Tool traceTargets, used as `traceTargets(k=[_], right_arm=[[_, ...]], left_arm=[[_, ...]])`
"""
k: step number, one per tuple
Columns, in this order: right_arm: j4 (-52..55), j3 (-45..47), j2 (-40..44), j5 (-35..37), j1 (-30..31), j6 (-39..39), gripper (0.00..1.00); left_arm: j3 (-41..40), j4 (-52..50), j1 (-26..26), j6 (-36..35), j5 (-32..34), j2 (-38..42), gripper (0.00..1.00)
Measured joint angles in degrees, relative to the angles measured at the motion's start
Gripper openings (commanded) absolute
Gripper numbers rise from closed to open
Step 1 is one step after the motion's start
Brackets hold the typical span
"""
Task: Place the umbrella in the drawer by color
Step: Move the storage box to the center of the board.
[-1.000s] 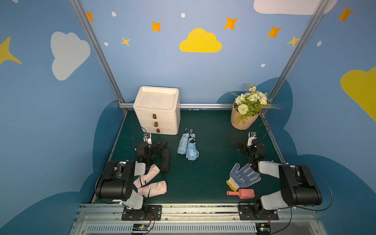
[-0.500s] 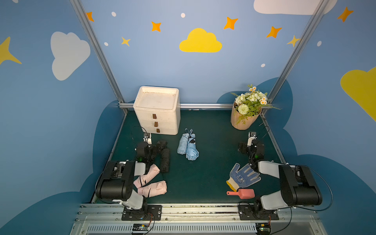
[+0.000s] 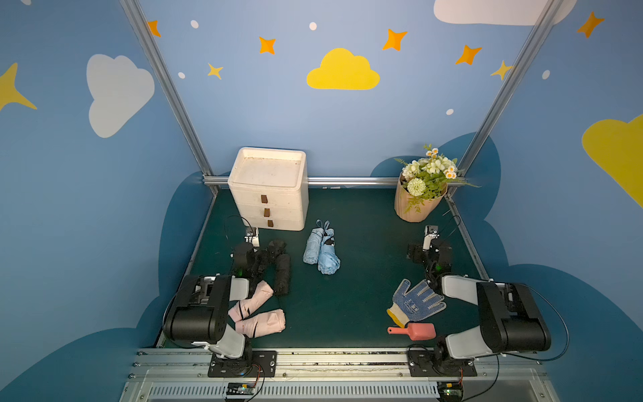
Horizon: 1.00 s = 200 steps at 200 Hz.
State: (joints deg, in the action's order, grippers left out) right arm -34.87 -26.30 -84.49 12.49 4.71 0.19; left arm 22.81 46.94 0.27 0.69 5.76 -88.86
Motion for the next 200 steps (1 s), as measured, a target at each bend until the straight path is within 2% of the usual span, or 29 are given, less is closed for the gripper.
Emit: traceTargets(k=[80,108,137,169,183,200], right_arm=[[0.00,0.00,0.00,0.00,0.00,0.00,0.98],[0.00,0.00,0.00,0.00,0.00,0.00,0.98],[0.00,0.00,0.00,0.00,0.00,0.00,0.98],[0.00,0.00,0.00,0.02,0.00,0.00,0.98],[0.00,0.00,0.00,0.09,0.00,0.00,0.98],[0.00,0.00,0.00,0.11,0.00,0.00,0.98]], left_arm=[[-0.20,0.09,-0.37,-0.48,-0.72,0.17,1.00],[-1.90,-0.37,-1.09,-0.46,0.13,3.78,1.00],[-2.38,-6.73,-1.42,0.70,2.43,14.23,1.00],[-0.63,-20.81,-1.90,4.07,6.84,34.27,1.00],[2.32,-27.58,-2.03,8.41,10.34,41.79,1.00],[6.21,-35.56,-2.05,17.64,14.82,49.64,1.00]])
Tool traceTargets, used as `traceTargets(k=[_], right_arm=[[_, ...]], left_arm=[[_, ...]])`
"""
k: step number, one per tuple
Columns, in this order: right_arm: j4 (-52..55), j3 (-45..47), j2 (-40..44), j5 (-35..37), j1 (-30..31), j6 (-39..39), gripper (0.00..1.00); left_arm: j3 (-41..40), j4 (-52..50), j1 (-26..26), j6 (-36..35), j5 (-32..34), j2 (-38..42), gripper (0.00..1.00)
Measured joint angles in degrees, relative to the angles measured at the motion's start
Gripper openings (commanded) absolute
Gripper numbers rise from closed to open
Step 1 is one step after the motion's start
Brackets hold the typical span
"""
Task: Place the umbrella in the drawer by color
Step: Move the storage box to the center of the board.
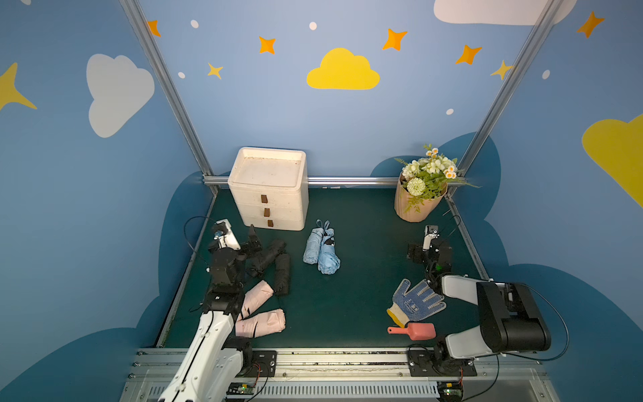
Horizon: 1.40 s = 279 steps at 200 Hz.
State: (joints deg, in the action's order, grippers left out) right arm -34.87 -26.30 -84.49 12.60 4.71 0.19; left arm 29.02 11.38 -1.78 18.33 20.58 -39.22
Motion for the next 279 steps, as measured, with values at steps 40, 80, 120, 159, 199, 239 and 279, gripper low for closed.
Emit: traceTargets(k=[40,80,120,159,199,239,279], right_arm=[[0.00,0.00,0.00,0.02,0.00,0.00,0.98],[0.00,0.00,0.00,0.02,0.00,0.00,0.98],[0.02,0.00,0.00,0.02,0.00,0.00,0.98],[0.00,0.00,0.00,0.02,0.00,0.00,0.98],[0.02,0.00,0.00,0.02,0.00,0.00,0.98],[0.00,0.00,0.00,0.02,0.00,0.00,0.98],[0.00,0.00,0.00,0.02,0.00,0.00,0.98]], left_arm=[[-0.81,-14.03,0.07,18.10,2.82,17.92,1.00],[-2.56,-21.00,0.26,29.68,3.48,28.28,1.00],[4.66,-23.78,-1.55,32.94,3.89,18.25,1.00],[18.45,-24.52,-4.63,29.20,5.27,3.72,1.00],[24.85,-24.48,-8.52,25.46,4.37,-7.30,1.00],[25.55,-25.44,-10.84,22.12,3.13,-10.54,1.00],[25.22,-25.42,-12.13,20.94,2.78,-8.61,1.00]])
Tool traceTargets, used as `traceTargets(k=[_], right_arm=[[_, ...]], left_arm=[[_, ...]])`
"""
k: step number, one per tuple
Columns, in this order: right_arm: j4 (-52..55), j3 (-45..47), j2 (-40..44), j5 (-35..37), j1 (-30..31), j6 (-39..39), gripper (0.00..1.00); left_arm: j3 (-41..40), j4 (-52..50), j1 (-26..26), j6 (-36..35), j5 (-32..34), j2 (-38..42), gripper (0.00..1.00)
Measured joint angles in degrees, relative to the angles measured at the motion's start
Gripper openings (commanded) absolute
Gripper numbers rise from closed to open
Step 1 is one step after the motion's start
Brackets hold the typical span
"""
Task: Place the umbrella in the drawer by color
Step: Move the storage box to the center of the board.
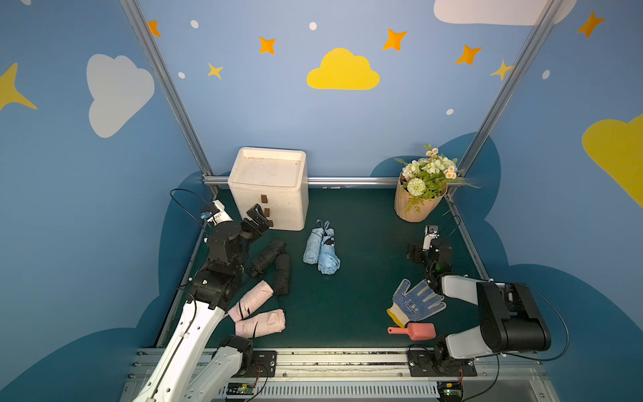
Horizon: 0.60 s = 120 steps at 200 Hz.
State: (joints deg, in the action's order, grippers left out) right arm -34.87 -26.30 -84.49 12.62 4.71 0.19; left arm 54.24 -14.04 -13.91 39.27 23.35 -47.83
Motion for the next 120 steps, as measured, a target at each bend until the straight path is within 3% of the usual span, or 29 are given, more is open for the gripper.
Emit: traceTargets(k=[80,120], right_arm=[[0.02,0.00,0.00,0.00,0.00,0.00,0.98],[0.00,0.00,0.00,0.00,0.00,0.00,0.98]], left_arm=[[-0.02,-0.52,-2.97,-1.14,-1.03,4.55,1.00],[-1.92,1.36,0.02,1.09,-3.26,8.66,1.00]])
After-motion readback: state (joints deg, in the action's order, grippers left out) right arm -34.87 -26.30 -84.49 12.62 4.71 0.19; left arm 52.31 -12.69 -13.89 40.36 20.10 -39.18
